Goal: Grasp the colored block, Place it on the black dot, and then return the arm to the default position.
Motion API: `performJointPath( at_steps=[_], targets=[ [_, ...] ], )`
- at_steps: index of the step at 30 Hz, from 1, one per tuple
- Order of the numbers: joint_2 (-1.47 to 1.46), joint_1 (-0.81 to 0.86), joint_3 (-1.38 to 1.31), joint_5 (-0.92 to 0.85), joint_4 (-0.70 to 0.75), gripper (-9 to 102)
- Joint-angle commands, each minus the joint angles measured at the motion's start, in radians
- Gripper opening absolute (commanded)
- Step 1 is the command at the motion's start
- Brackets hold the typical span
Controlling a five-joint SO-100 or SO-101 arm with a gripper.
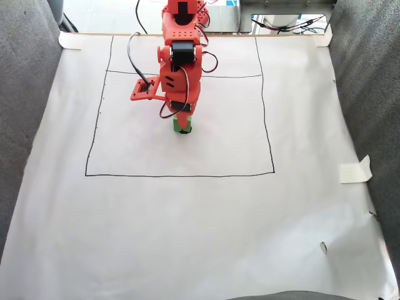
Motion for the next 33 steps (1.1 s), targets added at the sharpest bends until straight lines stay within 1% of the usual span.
performJointPath(
  at_steps=[1, 13, 22, 23, 26, 33],
  targets=[
    [0.006, 0.006, -0.041, -0.005, -0.021, 0],
    [-0.002, 0.003, -0.041, -0.002, -0.058, 0],
    [0.005, 0.006, -0.041, 0.012, -0.034, 0],
    [0.008, 0.006, -0.041, 0.012, -0.032, 1],
    [0.012, 0.006, -0.041, 0.011, -0.021, 10],
    [0.025, 0.000, -0.035, 0.006, -0.003, 19]
  ],
)
